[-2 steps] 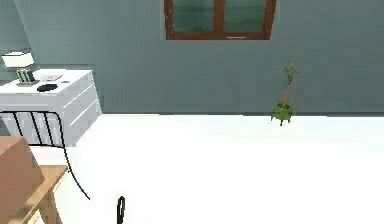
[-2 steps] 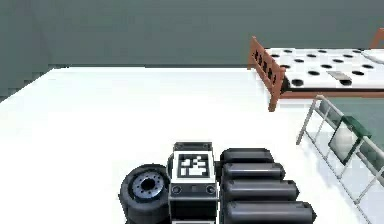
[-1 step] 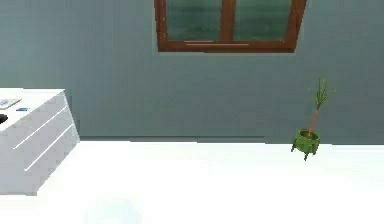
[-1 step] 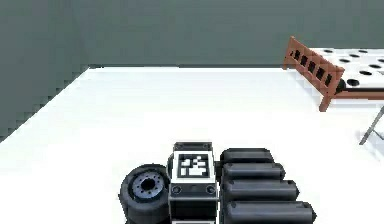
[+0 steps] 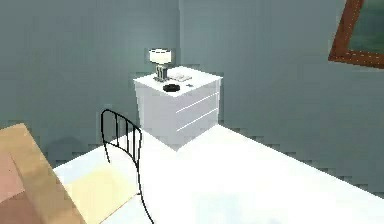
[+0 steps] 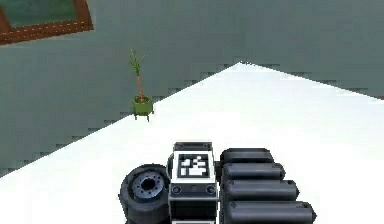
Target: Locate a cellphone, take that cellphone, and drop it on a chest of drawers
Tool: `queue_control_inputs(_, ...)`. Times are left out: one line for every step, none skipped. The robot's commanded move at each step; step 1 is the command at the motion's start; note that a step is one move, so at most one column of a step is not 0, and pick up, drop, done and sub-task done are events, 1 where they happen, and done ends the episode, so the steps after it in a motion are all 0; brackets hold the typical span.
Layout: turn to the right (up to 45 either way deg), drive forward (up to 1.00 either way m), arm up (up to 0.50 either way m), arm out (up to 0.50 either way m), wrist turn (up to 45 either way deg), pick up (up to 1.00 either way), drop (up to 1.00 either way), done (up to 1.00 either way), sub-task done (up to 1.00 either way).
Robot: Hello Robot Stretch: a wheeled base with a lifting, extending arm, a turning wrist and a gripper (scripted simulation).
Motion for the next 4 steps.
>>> queue_control_inputs(0.0,1.0,0.0,0.0,0.0,0.0,0.0,0.0,0.0)
queue_control_inputs(-27.0,0.0,0.0,0.0,0.0,0.0,0.0,0.0,0.0)
queue_control_inputs(0.0,0.1,0.0,0.0,0.0,0.0,0.0,0.0,0.0)
queue_control_inputs(-6.0,0.0,0.0,0.0,0.0,0.0,0.0,0.0,0.0)
